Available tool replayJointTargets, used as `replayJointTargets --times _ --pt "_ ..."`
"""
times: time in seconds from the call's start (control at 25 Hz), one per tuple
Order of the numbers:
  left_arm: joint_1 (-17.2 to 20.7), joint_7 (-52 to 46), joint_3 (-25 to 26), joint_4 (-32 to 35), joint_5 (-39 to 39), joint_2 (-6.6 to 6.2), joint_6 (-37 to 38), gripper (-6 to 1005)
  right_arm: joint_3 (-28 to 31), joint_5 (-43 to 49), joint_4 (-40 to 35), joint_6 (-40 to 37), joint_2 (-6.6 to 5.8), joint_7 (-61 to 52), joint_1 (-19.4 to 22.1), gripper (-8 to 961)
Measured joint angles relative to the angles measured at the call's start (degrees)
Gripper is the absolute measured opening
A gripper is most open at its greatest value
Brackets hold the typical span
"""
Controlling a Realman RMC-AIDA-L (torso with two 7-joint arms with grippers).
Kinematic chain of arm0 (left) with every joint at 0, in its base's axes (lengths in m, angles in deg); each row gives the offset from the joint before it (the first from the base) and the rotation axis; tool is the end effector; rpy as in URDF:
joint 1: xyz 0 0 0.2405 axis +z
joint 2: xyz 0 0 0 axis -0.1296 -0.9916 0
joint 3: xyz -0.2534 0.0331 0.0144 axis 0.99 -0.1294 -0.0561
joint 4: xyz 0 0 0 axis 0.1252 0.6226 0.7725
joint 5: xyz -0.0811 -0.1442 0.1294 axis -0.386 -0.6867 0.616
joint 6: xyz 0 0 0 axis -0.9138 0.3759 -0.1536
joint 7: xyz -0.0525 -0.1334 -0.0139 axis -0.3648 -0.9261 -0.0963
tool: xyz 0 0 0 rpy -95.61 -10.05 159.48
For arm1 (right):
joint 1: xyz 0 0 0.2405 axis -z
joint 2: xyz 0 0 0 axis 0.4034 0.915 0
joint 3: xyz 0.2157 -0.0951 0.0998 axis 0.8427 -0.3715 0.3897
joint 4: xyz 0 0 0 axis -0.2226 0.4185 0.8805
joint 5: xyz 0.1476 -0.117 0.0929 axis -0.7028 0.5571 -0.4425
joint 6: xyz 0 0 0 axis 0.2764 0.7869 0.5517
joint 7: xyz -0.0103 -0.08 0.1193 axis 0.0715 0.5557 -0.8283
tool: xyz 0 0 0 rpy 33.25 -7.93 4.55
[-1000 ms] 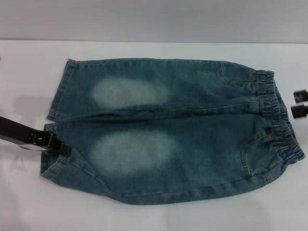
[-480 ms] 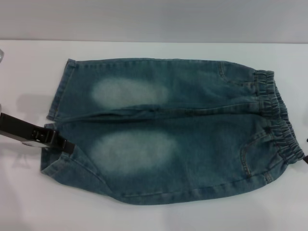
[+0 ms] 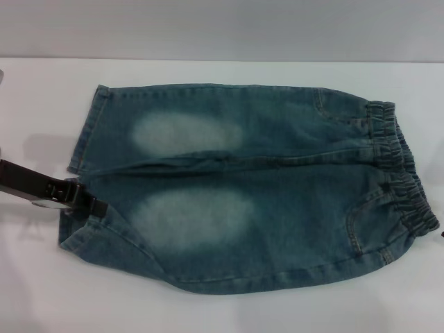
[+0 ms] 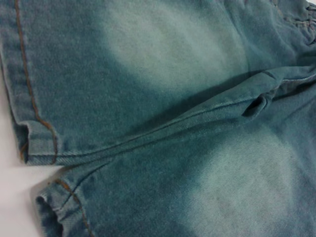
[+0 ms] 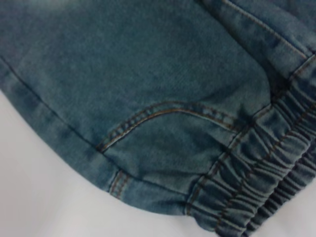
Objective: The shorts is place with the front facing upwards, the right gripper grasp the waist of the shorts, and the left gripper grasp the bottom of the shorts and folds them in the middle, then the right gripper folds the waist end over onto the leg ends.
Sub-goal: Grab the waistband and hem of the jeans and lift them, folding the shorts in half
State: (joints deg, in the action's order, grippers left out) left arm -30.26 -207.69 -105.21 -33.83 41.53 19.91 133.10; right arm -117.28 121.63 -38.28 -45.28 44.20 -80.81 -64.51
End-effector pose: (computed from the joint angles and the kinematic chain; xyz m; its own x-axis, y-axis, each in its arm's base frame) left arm -0.2889 0.3560 0.0464 0.3521 0.9345 0.0527 0.9308 -0.3437 -0.1246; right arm 0.2954 0.3573 0.0833 0.7386 -0.5772 0.3482 -0.4941 -0.8149 -0.3030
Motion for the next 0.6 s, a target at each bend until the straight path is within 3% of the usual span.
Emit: replayJointTargets --times 0.6 --pt "0.0 0.0 0.2 0.0 0.0 0.10 -0.4 15 -1.3 1.6 0.8 4.7 2.33 -1.2 0.0 602"
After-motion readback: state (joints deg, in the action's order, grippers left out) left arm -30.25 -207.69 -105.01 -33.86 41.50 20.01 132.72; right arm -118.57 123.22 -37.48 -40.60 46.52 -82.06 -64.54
